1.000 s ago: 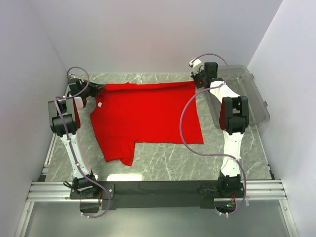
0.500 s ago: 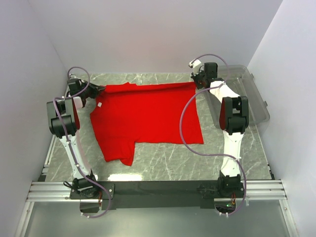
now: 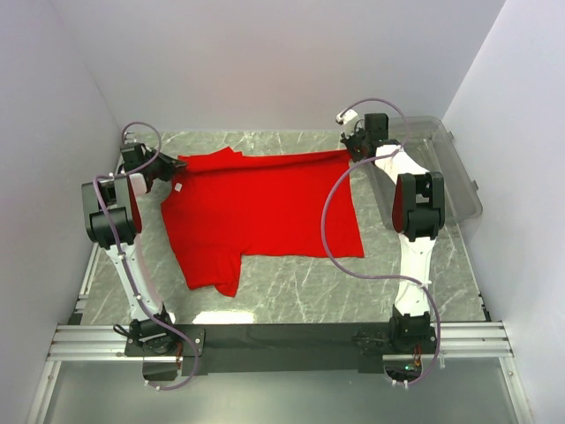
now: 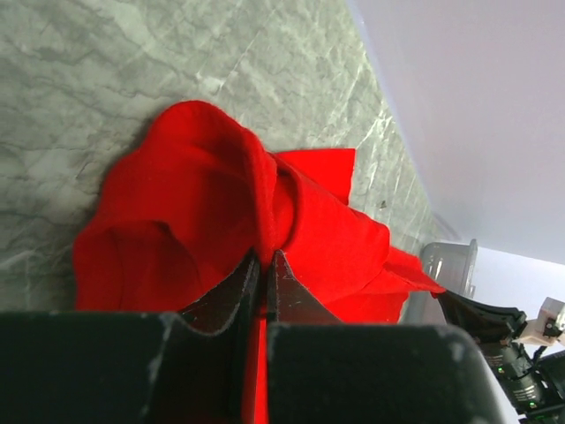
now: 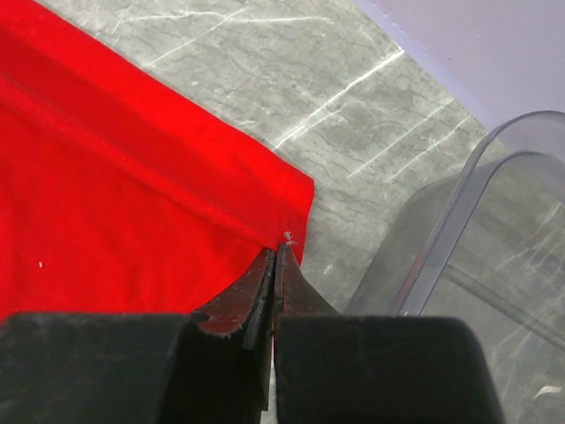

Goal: Fold and stack the t-shirts
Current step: Fold the tshirt

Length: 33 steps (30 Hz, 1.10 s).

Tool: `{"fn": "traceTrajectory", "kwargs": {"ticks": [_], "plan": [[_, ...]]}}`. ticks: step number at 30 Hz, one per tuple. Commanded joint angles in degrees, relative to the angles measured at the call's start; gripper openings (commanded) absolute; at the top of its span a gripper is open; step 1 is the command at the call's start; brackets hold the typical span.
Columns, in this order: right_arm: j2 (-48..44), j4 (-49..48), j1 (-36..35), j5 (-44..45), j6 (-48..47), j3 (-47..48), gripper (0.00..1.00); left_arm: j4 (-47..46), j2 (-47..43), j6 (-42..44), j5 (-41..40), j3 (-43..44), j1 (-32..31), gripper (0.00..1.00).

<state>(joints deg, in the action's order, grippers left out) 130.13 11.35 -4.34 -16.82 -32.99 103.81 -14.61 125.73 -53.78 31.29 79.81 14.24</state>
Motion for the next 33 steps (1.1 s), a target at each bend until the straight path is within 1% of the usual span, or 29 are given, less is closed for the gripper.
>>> {"fn": "traceTrajectory", "kwargs": {"ticks": [1, 10, 13, 19, 28, 33], "plan": [[-3.65, 1.04, 0.47, 0.03, -1.90, -0.10, 0.00, 0.89, -3.30, 2.54, -1.58, 0.25, 0.61, 0.05], [-3.39, 2.71, 0.47, -1.37, -4.71, -0.10, 0.00, 2.04, -3.30, 3.59, -1.93, 0.87, 0.70, 0.06], [-3.83, 3.93, 0.12, -2.60, -7.25, -0.71, 0.00, 2.39, -3.13, 3.94, -1.84, 1.40, 0.70, 0.05], [-5.58, 3.06, -0.06, -2.96, -11.04, -4.40, 0.00, 3.27, -2.42, 4.03, -1.67, 2.98, 0.79, 0.05], [-6.20, 3.41, -0.06, -2.78, -13.06, -5.63, 0.00, 3.01, -2.33, 4.03, -1.32, 3.33, 0.79, 0.06], [-9.00, 2.18, -0.06, -5.68, -14.64, -8.70, 0.00, 3.10, -2.42, 3.86, -1.41, 3.33, 0.96, 0.05]]}}
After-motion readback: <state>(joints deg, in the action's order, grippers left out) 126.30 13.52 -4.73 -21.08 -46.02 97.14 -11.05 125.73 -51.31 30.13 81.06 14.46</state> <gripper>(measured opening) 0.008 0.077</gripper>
